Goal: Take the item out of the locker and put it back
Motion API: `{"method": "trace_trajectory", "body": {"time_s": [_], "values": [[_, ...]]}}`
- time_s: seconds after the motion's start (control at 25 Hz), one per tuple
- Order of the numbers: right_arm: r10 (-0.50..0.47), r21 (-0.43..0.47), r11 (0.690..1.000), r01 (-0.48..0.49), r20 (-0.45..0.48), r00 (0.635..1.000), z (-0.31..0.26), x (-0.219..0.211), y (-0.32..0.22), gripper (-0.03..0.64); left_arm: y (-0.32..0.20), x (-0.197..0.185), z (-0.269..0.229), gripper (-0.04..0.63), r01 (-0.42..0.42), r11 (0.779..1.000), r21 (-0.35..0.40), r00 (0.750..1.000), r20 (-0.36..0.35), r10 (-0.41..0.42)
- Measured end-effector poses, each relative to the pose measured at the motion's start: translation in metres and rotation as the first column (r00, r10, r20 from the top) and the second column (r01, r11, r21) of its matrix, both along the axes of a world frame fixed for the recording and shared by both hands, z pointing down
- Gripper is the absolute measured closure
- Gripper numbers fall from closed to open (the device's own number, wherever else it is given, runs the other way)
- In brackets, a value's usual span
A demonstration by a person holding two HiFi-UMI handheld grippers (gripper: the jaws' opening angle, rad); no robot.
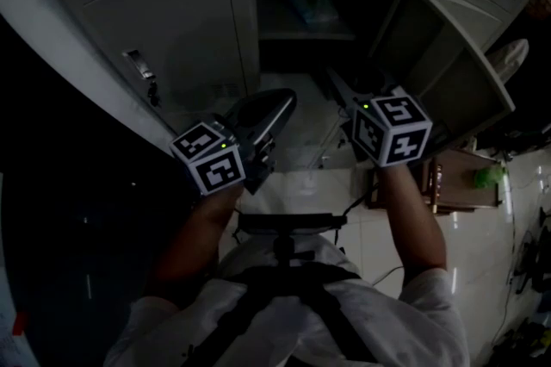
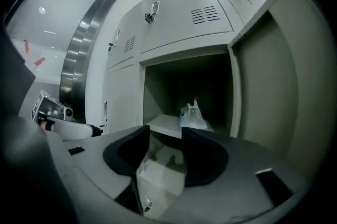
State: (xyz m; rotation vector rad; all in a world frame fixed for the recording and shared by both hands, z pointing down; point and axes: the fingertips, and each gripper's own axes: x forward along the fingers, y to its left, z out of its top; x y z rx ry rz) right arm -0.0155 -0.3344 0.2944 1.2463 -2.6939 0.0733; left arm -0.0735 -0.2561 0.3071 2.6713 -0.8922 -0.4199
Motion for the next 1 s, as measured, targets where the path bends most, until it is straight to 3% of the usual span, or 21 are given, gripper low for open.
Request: {"method": "trace_trajectory", "body": {"time_s": [0.44, 0.84, 1.0], "values": [[0.037, -0.022, 0.999, -0.036, 0.019, 0.999, 0.025, 0.028, 0.05, 0.476, 0.032, -0.007, 0.016, 0.594, -0.035, 0.999, -0.019, 0.999, -0.006, 0.035], [0.065, -0.109, 0.993, -0.054, 0.098, 0.993, 0.062, 0.041, 0.093, 0.503, 0.057, -0.028, 0.045, 0.594, -0.01, 0.998, -0.058, 1.0, -0.012, 0.009], [0.101, -0.14, 0.986, -0.085, 0.115, 0.988, 0.078, 0.048, 0.105, 0.515, 0.071, -0.031, 0.057, 0.594, -0.051, 0.995, -0.09, 0.998, -0.029, 0.049]]}}
